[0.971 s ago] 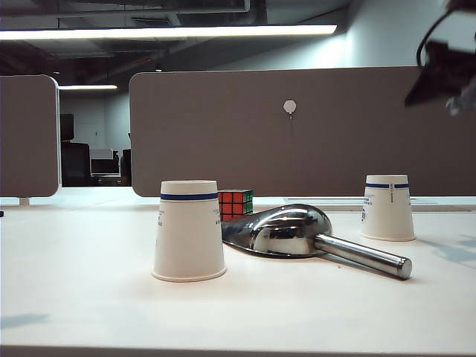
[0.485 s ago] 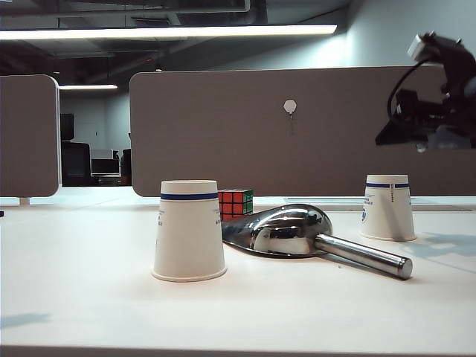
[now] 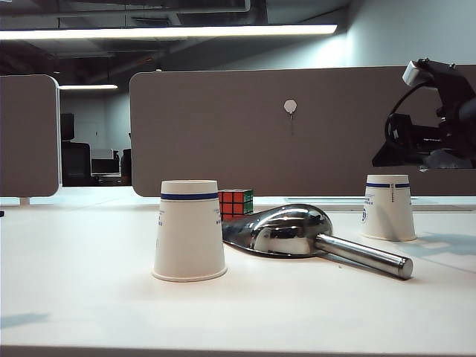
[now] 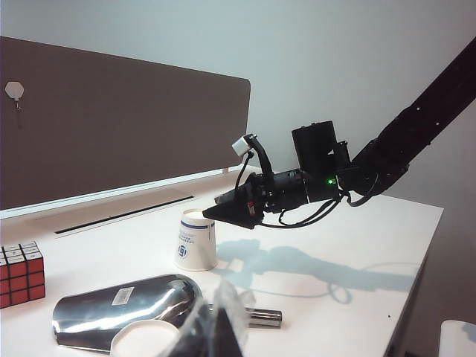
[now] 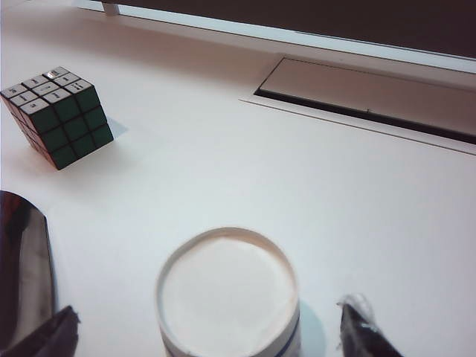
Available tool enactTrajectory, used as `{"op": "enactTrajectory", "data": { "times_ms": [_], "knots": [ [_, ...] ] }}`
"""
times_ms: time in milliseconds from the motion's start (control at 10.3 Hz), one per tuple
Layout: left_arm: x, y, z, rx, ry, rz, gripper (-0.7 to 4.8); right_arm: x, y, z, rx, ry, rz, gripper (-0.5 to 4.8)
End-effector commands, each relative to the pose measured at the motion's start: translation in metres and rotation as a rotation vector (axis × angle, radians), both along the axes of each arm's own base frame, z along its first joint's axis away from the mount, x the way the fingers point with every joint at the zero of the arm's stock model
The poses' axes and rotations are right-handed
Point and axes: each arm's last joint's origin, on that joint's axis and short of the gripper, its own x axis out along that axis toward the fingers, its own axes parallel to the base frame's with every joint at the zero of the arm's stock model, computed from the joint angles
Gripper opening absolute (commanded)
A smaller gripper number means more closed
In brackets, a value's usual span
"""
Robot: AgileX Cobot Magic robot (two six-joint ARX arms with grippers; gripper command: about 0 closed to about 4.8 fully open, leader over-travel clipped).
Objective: Carefully pick up the cup on the right and stack it on top of the cup on the left.
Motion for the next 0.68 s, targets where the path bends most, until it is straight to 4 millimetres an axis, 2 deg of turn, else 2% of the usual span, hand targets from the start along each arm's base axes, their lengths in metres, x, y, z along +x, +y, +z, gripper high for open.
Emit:
{"op": "enactTrajectory", "data": {
  "times_ms": [97,388,680],
  "knots": [
    [-0.001,0.0,0.002,-0.002,-0.01,-0.006,-0.05,0.005,0.0,-0.004,-0.005,-0.017,-0.003,4.59],
    [-0.001,0.0,0.002,-0.002,-0.01,-0.007,-0.05,0.011,0.0,-0.014,-0.003,-0.04,-0.004,4.59],
    [-0.001,0.0,0.002,-0.002,-0.01,-0.007,-0.05,0.017,0.0,-0.015,-0.009,-0.064,-0.029,4.58]
  ]
}}
